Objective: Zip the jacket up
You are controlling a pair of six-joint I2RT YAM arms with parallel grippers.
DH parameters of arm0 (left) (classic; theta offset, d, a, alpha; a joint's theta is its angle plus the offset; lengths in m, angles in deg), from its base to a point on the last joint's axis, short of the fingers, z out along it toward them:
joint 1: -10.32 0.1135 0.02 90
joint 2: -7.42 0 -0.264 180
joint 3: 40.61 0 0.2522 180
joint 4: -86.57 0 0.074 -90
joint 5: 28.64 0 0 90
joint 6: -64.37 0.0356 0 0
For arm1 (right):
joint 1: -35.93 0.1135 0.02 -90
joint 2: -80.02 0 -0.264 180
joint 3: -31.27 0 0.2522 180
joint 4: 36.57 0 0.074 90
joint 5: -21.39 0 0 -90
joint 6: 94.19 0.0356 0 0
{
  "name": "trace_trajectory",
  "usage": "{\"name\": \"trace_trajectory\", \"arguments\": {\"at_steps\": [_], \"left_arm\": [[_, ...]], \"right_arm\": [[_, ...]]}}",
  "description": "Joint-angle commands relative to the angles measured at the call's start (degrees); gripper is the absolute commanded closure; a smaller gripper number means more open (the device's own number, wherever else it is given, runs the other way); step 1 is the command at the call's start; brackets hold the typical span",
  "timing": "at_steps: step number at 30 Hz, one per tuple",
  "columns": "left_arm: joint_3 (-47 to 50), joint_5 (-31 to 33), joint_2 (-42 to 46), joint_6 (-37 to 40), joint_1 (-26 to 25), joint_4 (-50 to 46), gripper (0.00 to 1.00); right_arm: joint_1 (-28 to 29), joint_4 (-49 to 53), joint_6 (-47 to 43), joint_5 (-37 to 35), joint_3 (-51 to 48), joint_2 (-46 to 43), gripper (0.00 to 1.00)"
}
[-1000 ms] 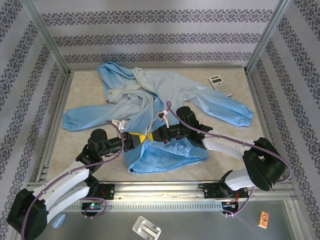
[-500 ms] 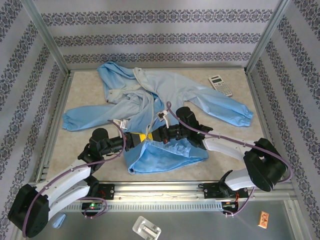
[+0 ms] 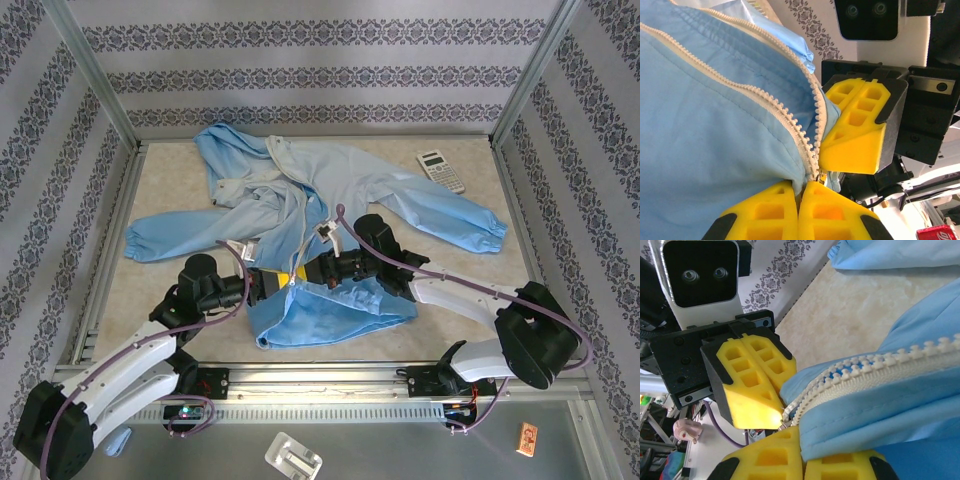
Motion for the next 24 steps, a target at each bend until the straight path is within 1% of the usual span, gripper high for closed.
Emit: {"name": "trace_trajectory", "arguments": {"at_steps": [1,5,12,15,16,19,20,22,23,24], "left_arm": [[-1.5,-1.7,2.1,2.4,-1.3,-6.4,1.00],[-1.4,-1.8,3.0,2.4,-1.7,-8.2,1.00],[-2.1,-0.2,1.4,3.2,-2.4,-13.3,1.00],[-5.1,0.2,-0.7,4.7,-2.4,-18.3,1.00],[-7.0,0.4,-1.9,5.8,-2.4,-21.9,1.00],[-13.0,-0.2,-7.3,9.5,-2.3,-32.5,1.00],[-14.8,-0.7,-9.1,10.3,-2.3,-35.3,1.00],[-17.4,-1.2,-11.9,11.1,-2.4,-39.3,1.00],[-18.7,-1.2,-13.1,11.7,-2.3,-41.1,1.00],[-19.9,-1.0,-13.9,12.0,-2.3,-42.5,1.00]], "right_arm": [[0.5,-3.1,-0.2,-2.3,0.6,0.0,1.00],[0.7,-3.2,0.0,-2.9,0.5,0.1,1.00],[1.5,-4.3,0.8,-2.4,1.0,2.1,1.00],[1.4,-4.1,0.2,-2.6,0.8,3.3,1.00],[1.4,-3.9,-0.1,-3.1,0.7,3.8,1.00],[0.8,-4.1,-0.4,-4.6,1.0,5.7,0.86],[0.5,-4.2,-0.5,-4.5,1.4,6.5,0.80],[0.1,-3.9,-1.1,-4.1,2.5,7.8,0.64],[-0.2,-3.7,-1.4,-3.8,3.0,8.3,0.58],[-0.5,-3.5,-1.4,-3.4,3.4,8.8,0.55]]}}
